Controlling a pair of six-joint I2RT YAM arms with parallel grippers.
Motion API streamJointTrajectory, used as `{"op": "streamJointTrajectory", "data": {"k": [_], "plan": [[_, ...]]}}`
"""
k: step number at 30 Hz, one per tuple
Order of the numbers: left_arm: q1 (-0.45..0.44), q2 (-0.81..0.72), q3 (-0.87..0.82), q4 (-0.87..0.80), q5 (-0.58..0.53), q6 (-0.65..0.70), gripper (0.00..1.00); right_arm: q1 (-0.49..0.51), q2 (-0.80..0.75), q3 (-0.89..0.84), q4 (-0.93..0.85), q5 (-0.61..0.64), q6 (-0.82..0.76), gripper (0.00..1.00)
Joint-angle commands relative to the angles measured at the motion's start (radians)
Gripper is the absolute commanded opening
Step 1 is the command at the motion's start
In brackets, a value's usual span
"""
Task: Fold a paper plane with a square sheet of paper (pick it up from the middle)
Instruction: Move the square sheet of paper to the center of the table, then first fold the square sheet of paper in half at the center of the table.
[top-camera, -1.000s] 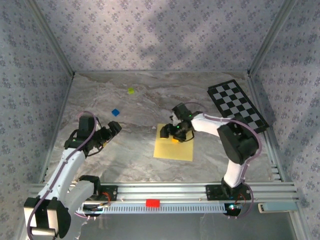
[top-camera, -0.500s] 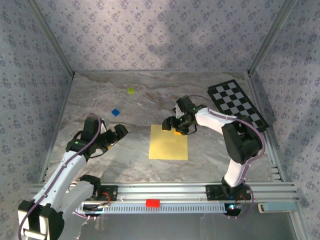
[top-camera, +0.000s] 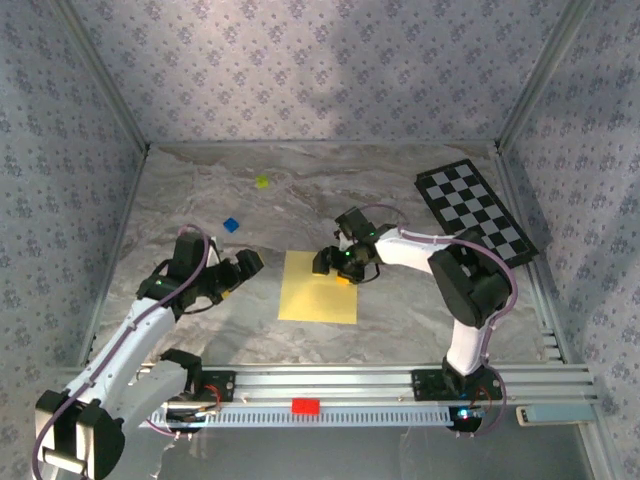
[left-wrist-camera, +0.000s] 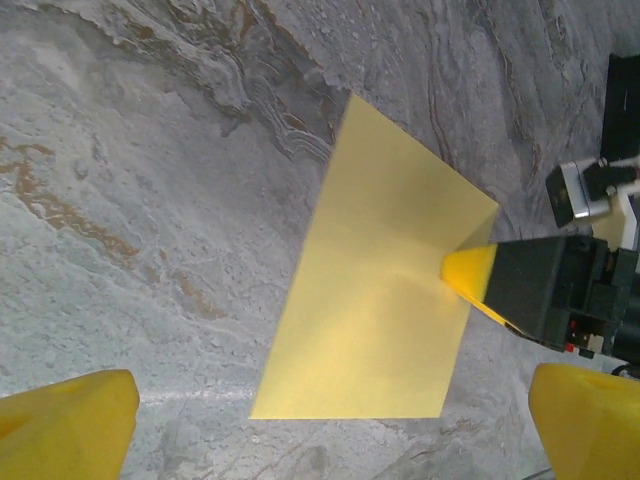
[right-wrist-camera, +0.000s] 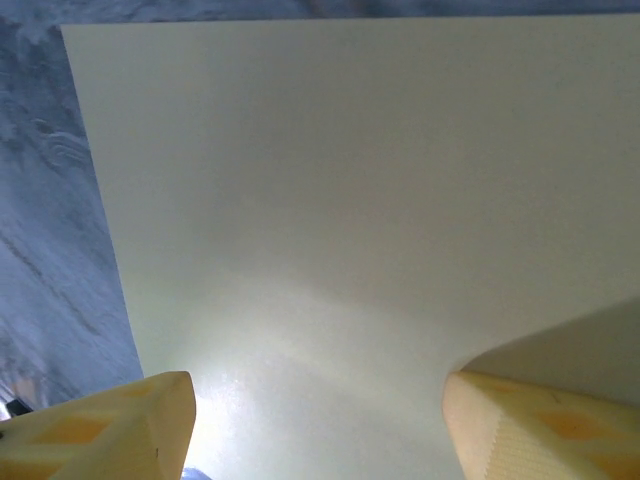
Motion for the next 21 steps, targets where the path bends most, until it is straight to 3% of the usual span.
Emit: {"op": "streamJointTrajectory", "data": {"k": [1,8,11,15,17,21], "plan": [[-0.042,0.011,-0.008,0.033,-0.027,-0.014,1.0,0.05,0.066,-0.016,0.031,0.015,0.098,0.71],[-0.169,0.081,0.027,0.033,-0.156,-0.042,0.98,0.048,-0.145,-0.046,0.09,0.04,0.092,0.76],[-0.244,0.13,0.082,0.02,-0.205,-0.026,0.97,0.043,-0.291,-0.102,0.057,0.174,0.043,0.78],[-0.303,0.26,0.191,-0.078,-0.286,-0.011,0.93,0.024,-0.518,-0.249,0.025,0.446,-0.015,0.83],[-0.337,0.336,0.259,-0.12,-0.32,0.004,0.92,-0.02,-0.595,-0.31,0.039,0.438,-0.041,0.85],[-0.397,0.511,0.382,-0.14,-0.35,0.016,0.92,-0.142,-0.697,-0.414,0.06,0.303,-0.063,0.86]]}}
